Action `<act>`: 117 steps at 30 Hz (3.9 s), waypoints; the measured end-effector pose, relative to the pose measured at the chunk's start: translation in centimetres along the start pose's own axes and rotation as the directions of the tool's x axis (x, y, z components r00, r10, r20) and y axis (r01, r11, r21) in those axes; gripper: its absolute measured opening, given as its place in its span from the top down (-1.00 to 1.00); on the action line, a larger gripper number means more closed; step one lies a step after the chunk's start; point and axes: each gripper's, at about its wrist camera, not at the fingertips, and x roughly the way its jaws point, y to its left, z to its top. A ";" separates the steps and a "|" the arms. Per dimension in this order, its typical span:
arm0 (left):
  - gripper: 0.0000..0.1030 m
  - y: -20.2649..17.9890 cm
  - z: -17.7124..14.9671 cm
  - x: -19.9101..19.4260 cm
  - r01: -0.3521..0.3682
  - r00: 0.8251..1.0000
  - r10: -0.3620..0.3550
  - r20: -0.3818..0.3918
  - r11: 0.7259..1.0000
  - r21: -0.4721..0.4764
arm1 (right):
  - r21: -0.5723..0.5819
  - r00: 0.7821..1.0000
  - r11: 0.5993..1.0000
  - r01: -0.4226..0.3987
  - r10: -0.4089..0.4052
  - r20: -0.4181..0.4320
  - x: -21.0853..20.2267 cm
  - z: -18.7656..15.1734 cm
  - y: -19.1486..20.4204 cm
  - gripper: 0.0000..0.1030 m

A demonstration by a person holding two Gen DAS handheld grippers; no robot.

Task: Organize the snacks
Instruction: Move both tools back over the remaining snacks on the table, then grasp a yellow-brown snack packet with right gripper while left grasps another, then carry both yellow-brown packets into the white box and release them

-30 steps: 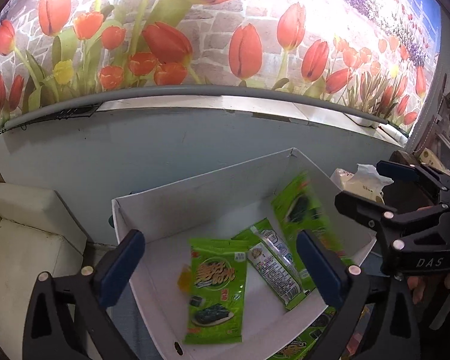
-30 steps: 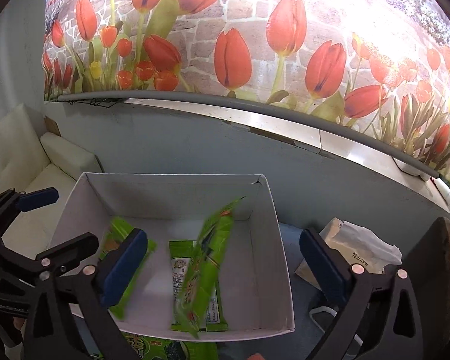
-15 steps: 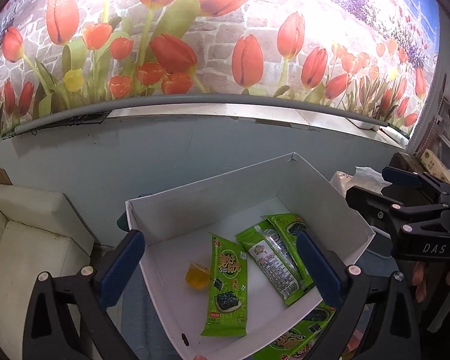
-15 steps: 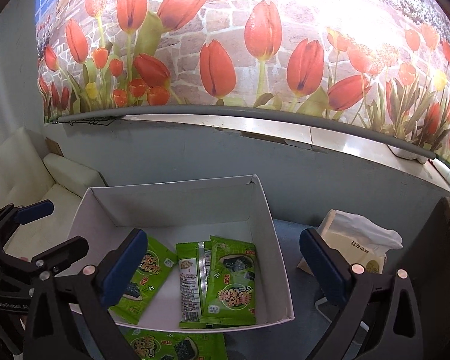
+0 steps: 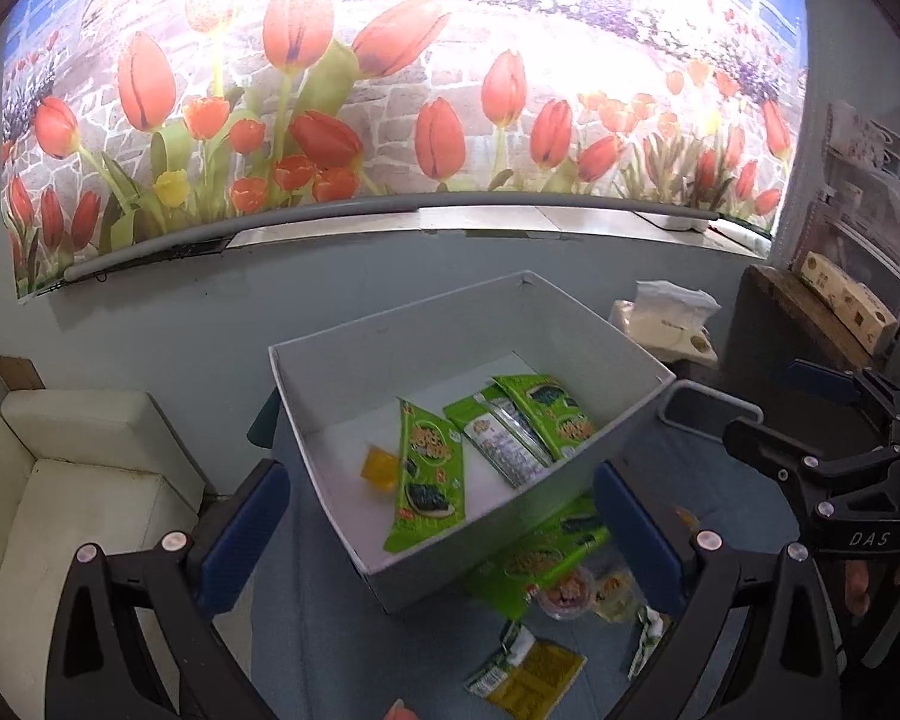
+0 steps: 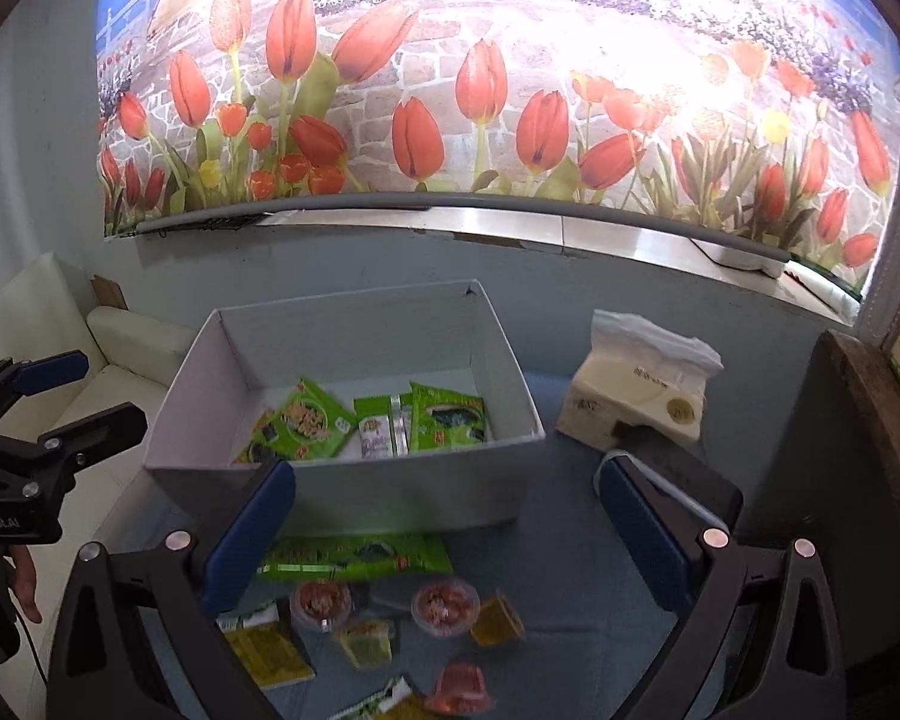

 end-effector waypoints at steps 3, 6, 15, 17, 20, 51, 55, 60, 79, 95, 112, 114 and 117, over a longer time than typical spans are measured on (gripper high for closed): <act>-1.00 -1.6 -2.9 -2.5 0.015 1.000 -0.015 0.006 1.000 0.015 | 0.004 1.000 1.000 0.014 -0.014 -0.005 -2.3 -3.2 0.1 -1.00; -1.00 -3.0 -5.7 -4.5 0.001 1.000 -0.001 0.012 1.000 0.024 | 0.006 1.000 1.000 0.000 0.001 -0.019 -4.4 -6.6 0.1 -1.00; -1.00 -3.6 -12.4 -6.2 0.051 0.997 -0.055 -0.049 0.997 -0.064 | -0.077 0.988 0.993 -0.086 0.075 -0.138 -3.8 -15.2 2.3 -1.00; -1.00 -3.4 -13.6 -6.2 0.041 0.996 -0.047 -0.079 0.997 -0.071 | -0.106 0.982 0.988 -0.113 0.095 -0.165 -2.5 -16.4 3.0 -1.00; -1.00 -3.0 -15.0 -6.7 0.050 0.994 -0.057 -0.090 0.995 -0.088 | -0.118 0.975 0.985 -0.127 0.102 -0.196 -0.1 -17.2 3.3 -1.00; -1.00 -2.9 -16.9 -4.9 0.042 0.992 -0.048 -0.116 0.997 -0.057 | -0.036 0.964 0.989 -0.146 0.134 -0.229 4.5 -17.4 2.5 -0.31; -1.00 -3.3 -16.4 -3.0 0.039 0.992 -0.046 -0.119 0.998 -0.056 | -0.055 0.976 0.991 -0.120 0.107 -0.188 1.4 -17.3 2.1 -0.31; -1.00 -4.3 -15.6 0.6 0.044 0.990 -0.046 -0.135 0.999 -0.020 | -0.041 0.984 0.993 -0.114 0.107 -0.144 -3.2 -17.6 0.9 -0.31; -0.99 -6.0 -15.1 11.0 -0.084 0.972 0.075 -0.225 0.996 -0.034 | 0.038 0.983 0.994 -0.101 0.105 -0.148 -9.9 -21.4 -0.3 -0.31; 0.46 -6.6 -14.2 7.8 -0.029 0.981 0.030 -0.194 1.000 0.008 | 0.031 0.983 0.992 -0.123 0.126 -0.135 -8.7 -20.0 0.9 -0.31; 0.55 -7.0 -13.6 4.2 0.000 0.990 0.000 -0.140 1.000 0.005 | 0.030 0.984 0.991 -0.134 0.137 -0.111 -9.6 -19.7 1.5 -0.31; 0.55 -7.0 -13.1 3.4 0.007 0.992 -0.007 -0.125 1.000 0.003 | 0.033 0.985 0.990 -0.134 0.137 -0.107 -9.7 -19.5 1.5 -0.31; 0.55 -6.6 -11.9 2.1 0.017 0.994 -0.019 -0.106 1.000 -0.019 | 0.010 0.987 0.991 -0.131 0.131 -0.089 -9.8 -18.4 1.4 -0.31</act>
